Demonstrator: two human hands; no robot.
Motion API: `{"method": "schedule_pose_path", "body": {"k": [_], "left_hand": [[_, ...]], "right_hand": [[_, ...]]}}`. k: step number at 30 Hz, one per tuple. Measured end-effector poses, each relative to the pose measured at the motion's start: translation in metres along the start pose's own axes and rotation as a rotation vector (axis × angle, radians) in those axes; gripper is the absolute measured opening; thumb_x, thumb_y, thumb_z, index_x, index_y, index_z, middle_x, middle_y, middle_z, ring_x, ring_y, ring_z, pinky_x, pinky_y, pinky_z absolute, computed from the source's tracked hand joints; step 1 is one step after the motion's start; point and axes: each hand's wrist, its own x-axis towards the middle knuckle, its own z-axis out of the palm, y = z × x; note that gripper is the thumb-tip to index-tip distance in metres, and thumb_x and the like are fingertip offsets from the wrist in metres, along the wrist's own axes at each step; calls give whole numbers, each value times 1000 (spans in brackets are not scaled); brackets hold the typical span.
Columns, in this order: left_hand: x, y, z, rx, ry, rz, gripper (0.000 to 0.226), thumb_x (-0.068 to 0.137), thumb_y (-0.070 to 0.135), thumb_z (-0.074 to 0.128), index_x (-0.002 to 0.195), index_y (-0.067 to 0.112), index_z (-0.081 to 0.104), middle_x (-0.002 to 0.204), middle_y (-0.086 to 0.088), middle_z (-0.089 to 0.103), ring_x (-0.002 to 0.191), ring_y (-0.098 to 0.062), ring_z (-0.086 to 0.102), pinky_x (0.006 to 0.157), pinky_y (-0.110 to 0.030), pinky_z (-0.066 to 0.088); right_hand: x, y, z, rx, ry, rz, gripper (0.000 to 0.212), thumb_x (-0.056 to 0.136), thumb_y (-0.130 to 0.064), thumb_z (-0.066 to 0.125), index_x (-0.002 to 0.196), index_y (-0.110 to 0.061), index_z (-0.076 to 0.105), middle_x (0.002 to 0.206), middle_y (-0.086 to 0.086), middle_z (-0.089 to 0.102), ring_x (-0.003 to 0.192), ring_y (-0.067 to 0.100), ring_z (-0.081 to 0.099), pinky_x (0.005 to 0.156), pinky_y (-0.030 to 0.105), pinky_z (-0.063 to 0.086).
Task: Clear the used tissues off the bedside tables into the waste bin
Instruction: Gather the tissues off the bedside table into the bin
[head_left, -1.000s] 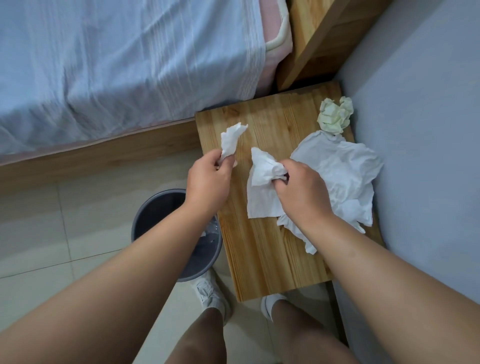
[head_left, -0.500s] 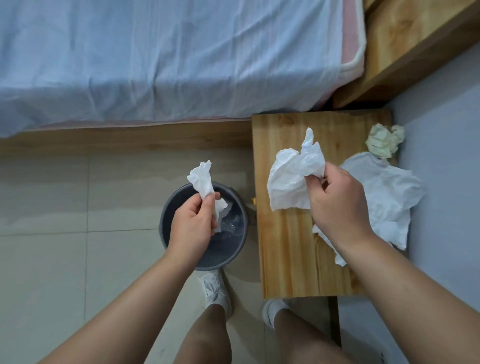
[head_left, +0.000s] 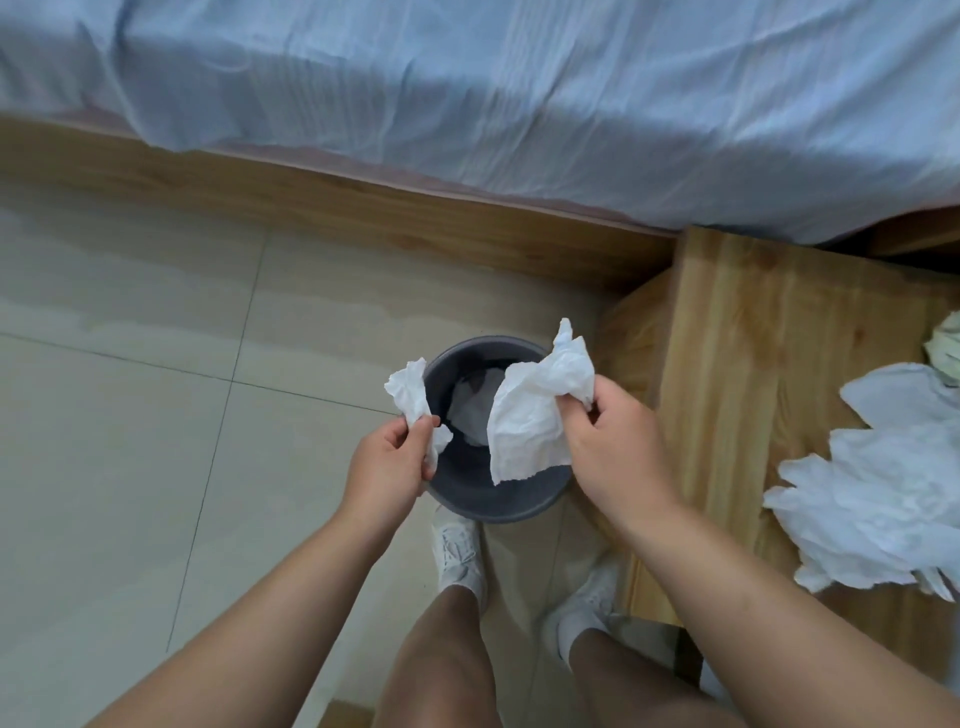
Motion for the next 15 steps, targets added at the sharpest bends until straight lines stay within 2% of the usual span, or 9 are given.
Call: {"method": "schedule_pose_path", "body": {"k": [3, 5, 7, 10, 13, 15], "left_hand": [[16, -14, -3, 94, -39, -32, 39, 104, 39, 58, 101, 4, 74, 58, -1, 66, 46, -5, 57, 49, -23, 50], [28, -23, -1, 171, -69, -29, 40, 103, 38, 58, 102, 0, 72, 74, -16, 74, 48, -7, 63, 51, -30, 51], [38, -29, 3, 237, -89, -42, 43, 102, 36, 59, 105, -5, 68, 88, -25, 70, 48, -8, 67, 51, -31, 49], [47, -33, 9, 262, -124, -96, 40, 100, 35, 60, 105, -4, 65, 83, -15, 61, 49, -9, 71, 46, -26, 46], [49, -34, 16, 230, -191, -124, 28, 99, 34, 62, 119, 17, 72, 101, 1, 77, 63, -16, 79, 43, -22, 49], [48, -34, 21, 257, -210, -115, 37, 100, 34, 63, 135, 24, 66, 114, 4, 76, 64, -14, 79, 42, -21, 50]], "right_hand": [[8, 9, 30, -76, -56, 33, 28, 101, -42, 54, 81, -24, 61, 74, -10, 65, 68, 8, 60, 52, 26, 38], [15, 17, 46, -120, -103, 64, 24, 102, -44, 53, 88, -26, 62, 79, -13, 64, 70, 6, 60, 52, 22, 37], [23, 26, 59, -178, -135, 99, 23, 103, -46, 53, 96, -25, 62, 83, -13, 62, 72, 6, 59, 51, 19, 35], [33, 40, 71, -258, -215, 166, 26, 101, -45, 56, 112, -22, 61, 94, -7, 66, 81, 15, 63, 51, 21, 38], [36, 49, 74, -286, -282, 220, 48, 97, -44, 61, 139, -21, 55, 121, 2, 70, 103, 23, 66, 71, 28, 48], [34, 51, 73, -280, -302, 246, 63, 96, -44, 64, 151, -17, 46, 137, 5, 65, 121, 27, 63, 87, 31, 49]]}}
